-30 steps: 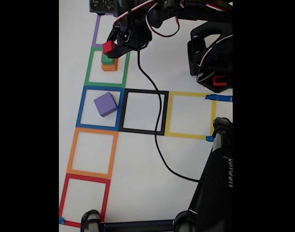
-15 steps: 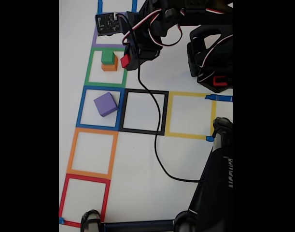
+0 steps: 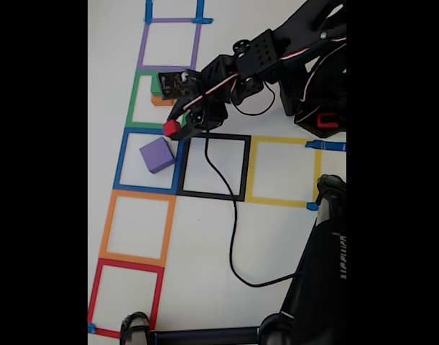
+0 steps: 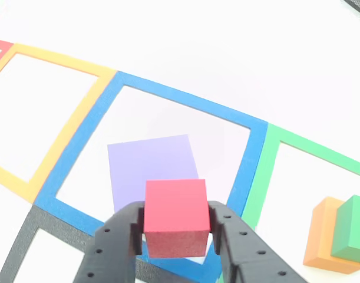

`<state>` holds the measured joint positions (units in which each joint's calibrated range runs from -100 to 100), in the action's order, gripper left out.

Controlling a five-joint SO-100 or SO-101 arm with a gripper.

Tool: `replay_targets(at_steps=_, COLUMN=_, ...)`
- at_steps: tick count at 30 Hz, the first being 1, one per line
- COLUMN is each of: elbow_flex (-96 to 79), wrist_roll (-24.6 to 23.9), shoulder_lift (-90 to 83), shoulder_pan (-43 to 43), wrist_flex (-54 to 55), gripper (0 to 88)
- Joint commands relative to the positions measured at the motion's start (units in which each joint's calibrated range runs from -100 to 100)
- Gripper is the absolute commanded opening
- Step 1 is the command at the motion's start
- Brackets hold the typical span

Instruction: Tower of hanoi

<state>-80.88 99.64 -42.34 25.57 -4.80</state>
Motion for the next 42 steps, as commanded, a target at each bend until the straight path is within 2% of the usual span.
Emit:
replay_targets(at_steps=1, elbow_flex=1.9, wrist_roll=0.4, shoulder_lift=7.9, shoulder_pan=1.9, wrist_flex=11.4, gripper=4.7)
replay_targets(at_steps=12, elbow_flex=10.0, wrist_roll=0.4, shoulder_lift=27.6, shoulder_pan=2.4, wrist_flex=25.9, gripper=5.5)
replay_targets(at_steps=31, elbow_flex=9.8, wrist_roll=0.4, shoulder_lift=35.0, shoulder_pan=3.0, wrist_flex=32.9, gripper=6.4)
replay_targets(at_steps=36, elbow_flex=9.0, wrist_roll=0.4, shoulder_lift=36.5, shoulder_pan=2.6, wrist_flex=34.9, gripper=12.0)
replay_targets(at_steps=42, elbow_flex=8.2, wrist_roll=0.4, shoulder_lift=36.9, shoulder_pan=2.1, wrist_flex=35.6, gripper=11.8)
